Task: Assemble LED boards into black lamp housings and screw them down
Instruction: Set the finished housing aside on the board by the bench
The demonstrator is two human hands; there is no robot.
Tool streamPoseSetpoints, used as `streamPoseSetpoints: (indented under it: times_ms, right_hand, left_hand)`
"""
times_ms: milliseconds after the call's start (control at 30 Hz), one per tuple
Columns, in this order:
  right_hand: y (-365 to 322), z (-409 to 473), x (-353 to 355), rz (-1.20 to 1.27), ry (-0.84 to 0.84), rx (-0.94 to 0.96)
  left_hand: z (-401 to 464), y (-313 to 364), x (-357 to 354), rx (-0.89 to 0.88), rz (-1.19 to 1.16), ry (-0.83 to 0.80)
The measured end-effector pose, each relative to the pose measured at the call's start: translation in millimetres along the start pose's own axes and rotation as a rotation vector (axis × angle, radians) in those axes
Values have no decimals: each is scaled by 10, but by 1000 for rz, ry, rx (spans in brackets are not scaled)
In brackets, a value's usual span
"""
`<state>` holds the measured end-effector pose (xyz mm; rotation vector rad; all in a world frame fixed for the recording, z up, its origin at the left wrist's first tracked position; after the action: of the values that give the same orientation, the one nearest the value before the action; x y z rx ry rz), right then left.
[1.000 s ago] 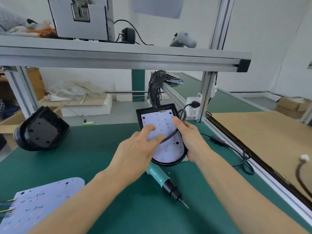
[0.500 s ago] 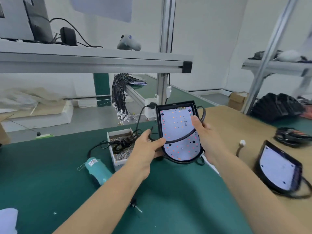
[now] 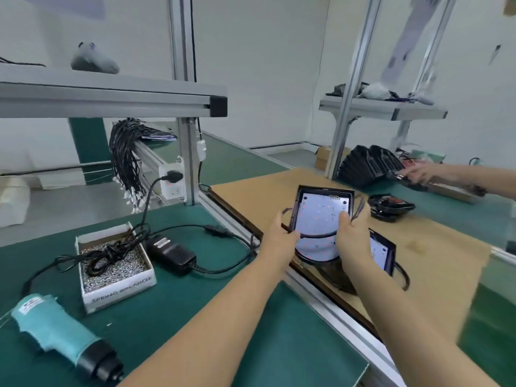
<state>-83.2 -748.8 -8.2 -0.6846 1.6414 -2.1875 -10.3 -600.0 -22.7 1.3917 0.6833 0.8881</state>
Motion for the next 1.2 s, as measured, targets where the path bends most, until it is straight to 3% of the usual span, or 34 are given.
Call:
streamPoseSetpoints:
  times_ms: [67,167,267,367,433,533,667,867,1200]
  right_hand:
    - [143,87,32,-23,50,-50]
    - [289,195,-8,-43,79,-91]
    - [347,294,-147,-119,66,-86]
    - [414,339,-284,-249,56,-105]
    - [434,377,-317,-494,51,-63]
    - [457,420,-310,-1093,59,62]
    - [582,404,-399,-1413,-132,133]
    - [564,349,-417,-1475,-241,92]
    - [-9,-135,-1091,-1219,-328,289]
  left_hand:
    - [34,-49,-272,-41,114,-100]
    - [40,-205,-543,-85,480,-239]
    - [68,-386,-602,-119,861,-284]
    - [81,-529,-613,-144,1065,-330]
    - [103,-604,-584,-157,1147,-334]
    - [99,-657,-555,-202,1239,-353]
    - [90,-678,-520,-214,1310,-398]
    - [30,-525,-446,-211,1232,-405]
    - [-250,-451,528,-42,1259,-217]
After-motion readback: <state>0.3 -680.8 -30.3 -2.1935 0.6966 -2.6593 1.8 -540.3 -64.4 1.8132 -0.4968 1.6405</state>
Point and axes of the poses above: each hand's wrist, its own z-axis towards the middle knuckle, its own x-axis out of the back of the hand, y = z × x, the point moved 7 cm from there along z, towards the middle knuckle, and after that the axes turned 1 degree about -y, right-handed, at the moved point
